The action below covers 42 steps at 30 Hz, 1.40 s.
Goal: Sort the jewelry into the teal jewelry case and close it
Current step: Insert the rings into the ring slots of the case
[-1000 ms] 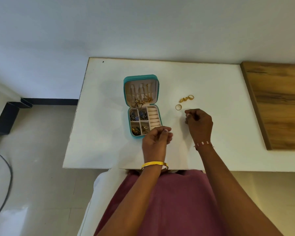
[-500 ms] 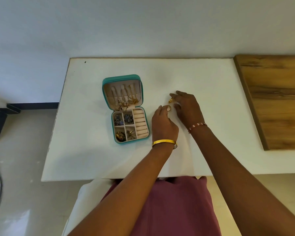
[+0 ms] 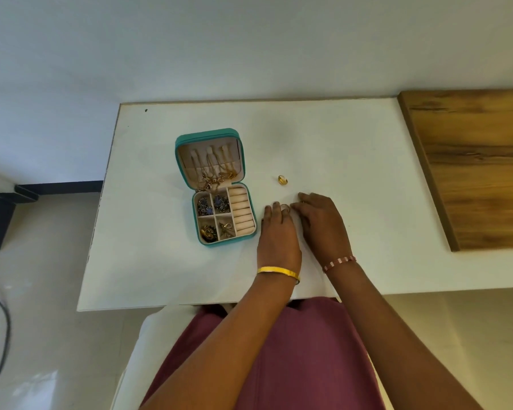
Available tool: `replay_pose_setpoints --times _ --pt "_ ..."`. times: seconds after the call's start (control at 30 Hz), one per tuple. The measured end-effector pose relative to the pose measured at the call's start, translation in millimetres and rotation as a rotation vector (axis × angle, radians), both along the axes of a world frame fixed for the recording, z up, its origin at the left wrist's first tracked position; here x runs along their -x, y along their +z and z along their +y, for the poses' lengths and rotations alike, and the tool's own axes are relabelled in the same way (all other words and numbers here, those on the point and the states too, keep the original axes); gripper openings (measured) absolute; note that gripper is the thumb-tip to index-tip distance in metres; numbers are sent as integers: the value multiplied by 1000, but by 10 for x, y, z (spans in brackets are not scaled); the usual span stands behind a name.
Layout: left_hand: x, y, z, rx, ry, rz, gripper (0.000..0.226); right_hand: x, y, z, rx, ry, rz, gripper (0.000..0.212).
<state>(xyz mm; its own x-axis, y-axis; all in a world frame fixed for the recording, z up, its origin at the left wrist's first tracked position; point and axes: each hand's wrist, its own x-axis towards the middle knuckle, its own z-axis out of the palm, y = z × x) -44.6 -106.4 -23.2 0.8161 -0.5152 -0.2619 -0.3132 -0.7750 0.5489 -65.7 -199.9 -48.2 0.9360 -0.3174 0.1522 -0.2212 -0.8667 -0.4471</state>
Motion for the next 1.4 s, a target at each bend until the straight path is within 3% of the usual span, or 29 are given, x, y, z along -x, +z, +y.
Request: replay_pose_setpoints --times 0.23,0.37,0.57,0.83,1.03,1.27,1.4 --pt "31 61 132 -14 -39 -73 49 128 140 100 -7 -24 -8 18" --pt "-15 115 133 0 -32 -186 29 99 184 37 -91 -94 56 17" --pt "-96 89 155 -40 -87 -183 25 94 277 13 -518 -318 -62 13" --pt "-68 111 214 -87 -72 -154 30 175 391 85 -856 -504 -134 14" --pt "27 99 403 285 69 -261 21 262 533 294 -1027 -513 -130 11" --pt "132 267 653 579 380 129 19 319 613 660 -1156 -461 -81 14" --pt "162 258 791 654 531 249 17 333 600 768 -1084 -382 -67 16"
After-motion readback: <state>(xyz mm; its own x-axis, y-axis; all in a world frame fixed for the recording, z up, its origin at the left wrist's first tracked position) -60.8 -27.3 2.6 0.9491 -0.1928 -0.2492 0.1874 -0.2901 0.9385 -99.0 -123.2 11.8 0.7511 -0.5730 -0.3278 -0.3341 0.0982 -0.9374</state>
